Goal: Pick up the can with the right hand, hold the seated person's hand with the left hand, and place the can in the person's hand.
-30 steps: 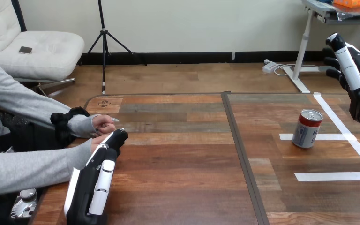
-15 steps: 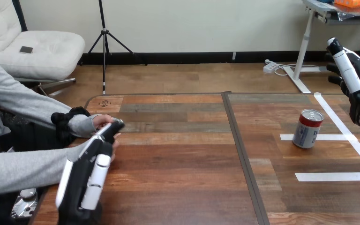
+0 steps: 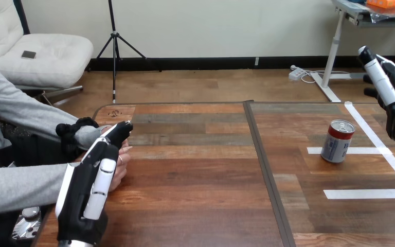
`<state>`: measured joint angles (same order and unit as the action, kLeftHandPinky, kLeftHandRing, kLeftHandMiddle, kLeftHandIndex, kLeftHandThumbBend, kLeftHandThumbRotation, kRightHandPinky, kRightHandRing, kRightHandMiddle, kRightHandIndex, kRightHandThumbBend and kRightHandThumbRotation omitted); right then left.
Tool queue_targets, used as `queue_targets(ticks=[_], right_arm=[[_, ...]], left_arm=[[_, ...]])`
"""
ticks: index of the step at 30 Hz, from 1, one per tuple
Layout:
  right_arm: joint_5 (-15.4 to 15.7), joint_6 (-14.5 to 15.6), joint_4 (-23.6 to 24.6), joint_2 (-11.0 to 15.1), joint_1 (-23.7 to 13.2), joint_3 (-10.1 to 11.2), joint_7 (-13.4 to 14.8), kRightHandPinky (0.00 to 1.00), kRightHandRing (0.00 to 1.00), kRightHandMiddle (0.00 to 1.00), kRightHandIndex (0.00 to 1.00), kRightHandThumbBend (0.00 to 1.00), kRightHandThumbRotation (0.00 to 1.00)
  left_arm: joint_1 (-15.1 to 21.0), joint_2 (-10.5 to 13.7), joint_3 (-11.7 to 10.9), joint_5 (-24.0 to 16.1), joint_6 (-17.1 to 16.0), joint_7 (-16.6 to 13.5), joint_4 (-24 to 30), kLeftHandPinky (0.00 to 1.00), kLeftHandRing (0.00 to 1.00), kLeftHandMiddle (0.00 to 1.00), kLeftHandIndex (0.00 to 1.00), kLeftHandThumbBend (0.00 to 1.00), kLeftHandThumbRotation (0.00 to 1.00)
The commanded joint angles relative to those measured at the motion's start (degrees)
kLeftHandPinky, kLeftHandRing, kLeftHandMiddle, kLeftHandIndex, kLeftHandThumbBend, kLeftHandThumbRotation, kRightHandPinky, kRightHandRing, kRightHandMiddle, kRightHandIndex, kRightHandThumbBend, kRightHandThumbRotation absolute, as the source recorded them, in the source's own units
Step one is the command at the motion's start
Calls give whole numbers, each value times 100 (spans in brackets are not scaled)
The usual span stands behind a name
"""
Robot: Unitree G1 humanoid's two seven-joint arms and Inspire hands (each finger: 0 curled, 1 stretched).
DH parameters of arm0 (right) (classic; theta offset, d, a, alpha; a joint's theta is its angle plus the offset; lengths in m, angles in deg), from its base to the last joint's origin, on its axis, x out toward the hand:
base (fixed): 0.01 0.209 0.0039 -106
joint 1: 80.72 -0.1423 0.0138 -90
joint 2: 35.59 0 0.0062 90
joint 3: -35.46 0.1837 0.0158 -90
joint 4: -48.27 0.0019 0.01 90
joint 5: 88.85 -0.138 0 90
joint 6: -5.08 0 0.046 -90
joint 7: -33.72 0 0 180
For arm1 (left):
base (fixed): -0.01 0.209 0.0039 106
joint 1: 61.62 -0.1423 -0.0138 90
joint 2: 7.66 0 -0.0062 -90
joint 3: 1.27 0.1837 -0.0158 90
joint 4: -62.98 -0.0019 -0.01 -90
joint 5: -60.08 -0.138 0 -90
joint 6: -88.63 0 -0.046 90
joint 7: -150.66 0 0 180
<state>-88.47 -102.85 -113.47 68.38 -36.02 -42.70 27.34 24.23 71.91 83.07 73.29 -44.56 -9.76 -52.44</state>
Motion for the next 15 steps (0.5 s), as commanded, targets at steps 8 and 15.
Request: queue_targets(ticks=[8,15], right_arm=[[465,426,-71,248,-408,-291,369,87,93,94,90,100,81],[432,600,-83,193,-377,-237,369,90,98,97,91,100,75]], left_arm=[[279,244,-32,87,274,149,547,88,90,85,79,52,83],[327,245,-50,138,254,226,539,87,90,85,79,50,81]])
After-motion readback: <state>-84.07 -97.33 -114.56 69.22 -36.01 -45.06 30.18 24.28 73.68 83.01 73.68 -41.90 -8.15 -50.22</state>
